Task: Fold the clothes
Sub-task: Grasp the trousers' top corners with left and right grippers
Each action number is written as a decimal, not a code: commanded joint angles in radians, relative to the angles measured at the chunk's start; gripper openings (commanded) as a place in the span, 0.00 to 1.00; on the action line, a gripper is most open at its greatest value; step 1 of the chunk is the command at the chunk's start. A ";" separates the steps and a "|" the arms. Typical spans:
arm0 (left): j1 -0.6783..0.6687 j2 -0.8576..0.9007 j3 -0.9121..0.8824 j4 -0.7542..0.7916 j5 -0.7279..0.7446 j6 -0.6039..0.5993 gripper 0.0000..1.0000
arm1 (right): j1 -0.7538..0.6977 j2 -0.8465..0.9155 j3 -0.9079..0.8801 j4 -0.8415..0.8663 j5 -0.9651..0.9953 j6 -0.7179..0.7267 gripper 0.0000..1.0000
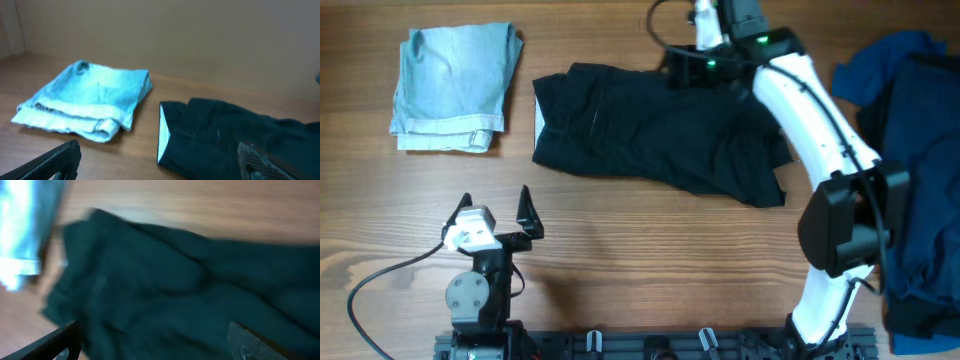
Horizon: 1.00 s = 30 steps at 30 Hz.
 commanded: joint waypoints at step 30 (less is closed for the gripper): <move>-0.029 1.312 1.404 -0.588 0.460 0.212 1.00 | -0.117 -0.014 0.011 -0.058 0.364 -0.056 0.99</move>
